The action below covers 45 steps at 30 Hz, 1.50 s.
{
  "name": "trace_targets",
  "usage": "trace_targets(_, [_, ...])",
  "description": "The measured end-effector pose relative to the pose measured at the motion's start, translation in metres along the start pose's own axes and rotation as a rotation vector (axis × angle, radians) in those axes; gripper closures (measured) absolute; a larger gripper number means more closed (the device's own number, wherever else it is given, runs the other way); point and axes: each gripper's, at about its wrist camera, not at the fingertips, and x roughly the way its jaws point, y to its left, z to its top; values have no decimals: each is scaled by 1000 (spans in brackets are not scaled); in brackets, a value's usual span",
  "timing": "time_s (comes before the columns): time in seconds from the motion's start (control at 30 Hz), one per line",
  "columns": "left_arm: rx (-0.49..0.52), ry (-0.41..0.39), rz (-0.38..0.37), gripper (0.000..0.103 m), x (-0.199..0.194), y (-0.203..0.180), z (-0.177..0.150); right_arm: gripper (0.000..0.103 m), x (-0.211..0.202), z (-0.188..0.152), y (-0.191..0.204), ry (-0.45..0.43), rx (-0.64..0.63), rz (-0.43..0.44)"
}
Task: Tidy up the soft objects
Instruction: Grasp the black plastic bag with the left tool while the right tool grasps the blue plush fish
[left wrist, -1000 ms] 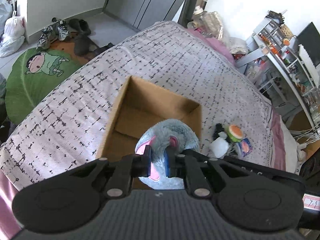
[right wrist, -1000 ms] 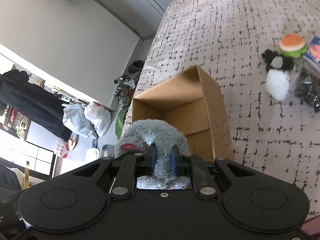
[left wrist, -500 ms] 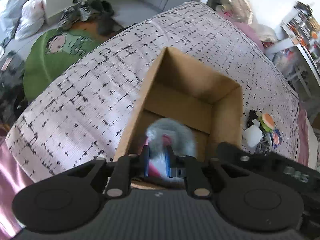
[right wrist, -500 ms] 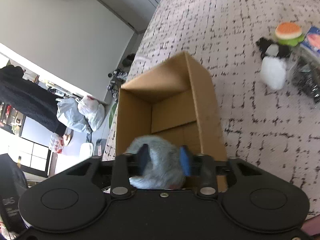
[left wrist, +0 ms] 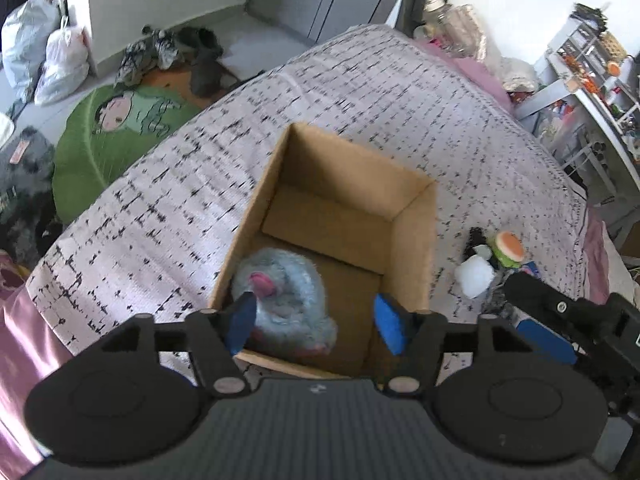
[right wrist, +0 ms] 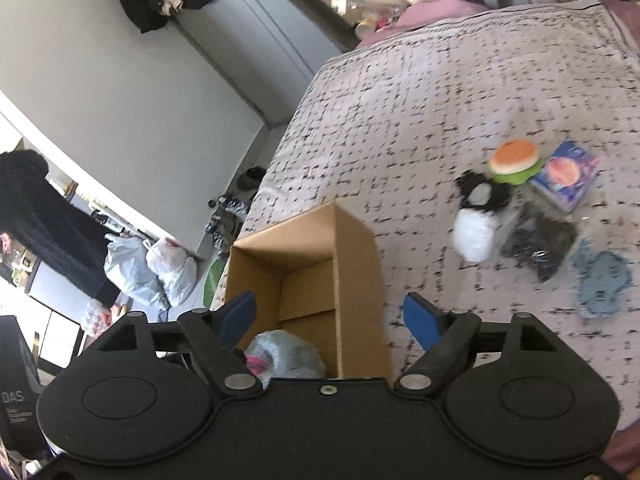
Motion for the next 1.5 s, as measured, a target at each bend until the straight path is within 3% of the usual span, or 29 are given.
trace_targets(0.07, [4, -16, -8, 30, -5, -8, -1, 11, -10, 2, -4, -22, -9, -11])
trace_targets(0.3, [54, -60, -42, 22, -19, -42, -8, 4, -44, 7, -30, -97, 1, -57])
trace_targets(0.5, [76, -97, -52, 22, -23, -69, -18, 4, -59, 4, -53, -122, 19, -104])
trace_targets(0.67, [96, -89, -32, 22, -24, -91, -25, 3, -71, 4, -73, -150, 54, -168])
trace_targets(0.9, [113, -92, -64, 21, -23, -123, -34, 3, -78, 0, -104, -169, 112, -240])
trace_targets(1.5, [149, -90, -62, 22, 4, -174, -42, 4, -70, -2, -152, -215, 229, -272])
